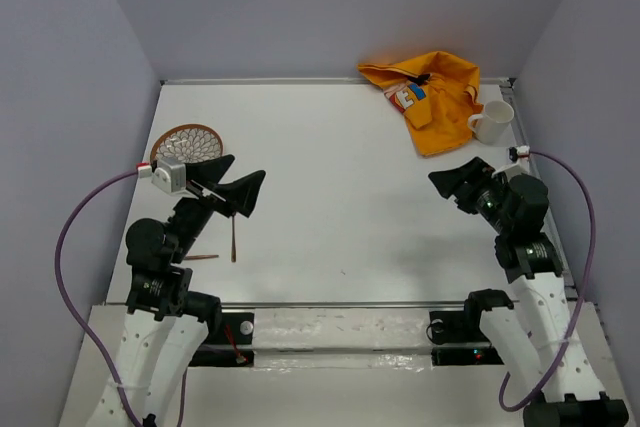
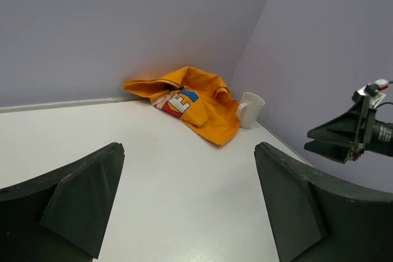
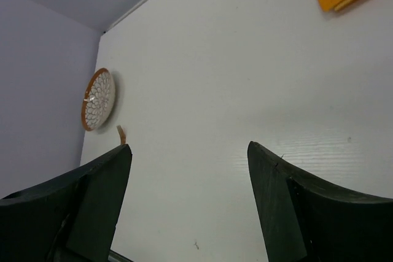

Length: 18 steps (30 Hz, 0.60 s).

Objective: Set the dinner table for one person

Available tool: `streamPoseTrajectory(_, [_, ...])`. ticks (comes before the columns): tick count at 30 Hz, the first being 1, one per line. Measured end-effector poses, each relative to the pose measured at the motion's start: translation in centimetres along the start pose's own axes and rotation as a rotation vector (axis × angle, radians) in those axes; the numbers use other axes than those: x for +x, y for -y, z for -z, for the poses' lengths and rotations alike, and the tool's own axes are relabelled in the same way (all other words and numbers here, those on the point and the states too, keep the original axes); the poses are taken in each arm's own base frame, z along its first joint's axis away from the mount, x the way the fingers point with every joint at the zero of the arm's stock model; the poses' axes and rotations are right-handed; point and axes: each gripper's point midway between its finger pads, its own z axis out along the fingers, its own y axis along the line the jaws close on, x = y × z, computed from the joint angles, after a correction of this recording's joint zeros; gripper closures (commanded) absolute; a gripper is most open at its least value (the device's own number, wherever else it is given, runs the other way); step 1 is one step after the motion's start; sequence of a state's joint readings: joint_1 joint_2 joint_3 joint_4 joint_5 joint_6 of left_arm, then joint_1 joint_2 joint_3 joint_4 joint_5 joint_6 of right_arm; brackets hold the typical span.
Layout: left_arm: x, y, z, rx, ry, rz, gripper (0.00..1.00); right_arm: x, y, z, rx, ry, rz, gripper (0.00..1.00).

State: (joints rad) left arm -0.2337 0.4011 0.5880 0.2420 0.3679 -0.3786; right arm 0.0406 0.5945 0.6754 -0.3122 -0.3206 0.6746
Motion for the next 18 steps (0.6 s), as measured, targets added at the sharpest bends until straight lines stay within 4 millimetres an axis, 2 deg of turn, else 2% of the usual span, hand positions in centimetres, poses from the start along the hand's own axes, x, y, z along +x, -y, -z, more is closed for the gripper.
streamPoseTrajectory(5, [0.1, 0.0, 0.0, 0.001, -0.004, -0.006, 0.01, 3.0, 4.1, -2.9, 0.094, -0.042, -0.111, 0.19])
streamPoseTrajectory(9, [0.2, 0.0, -0.1, 0.005, -0.008, -0.003, 0.01, 3.7, 4.8, -4.9, 0.126, -0.035, -0.127, 0.21])
streamPoseTrajectory(13, [0.5, -0.2, -0.3, 0.0, -0.022, 0.005, 0.01, 4.6, 4.7, -8.0, 0.148, -0.019, -0.113, 0.24])
streamPoseTrajectory(17, [0.7, -0.6, -0.4, -0.02, -0.024, 0.011, 0.01, 6.6, 6.5, -11.3, 0.222, -0.025, -0.123, 0.28])
streamPoseTrajectory(18, [0.7, -0.7, -0.4, -0.024, -0.025, 0.012, 0.01, 7.0, 7.5, -12.0, 0.255, -0.022, -0.131, 0.3])
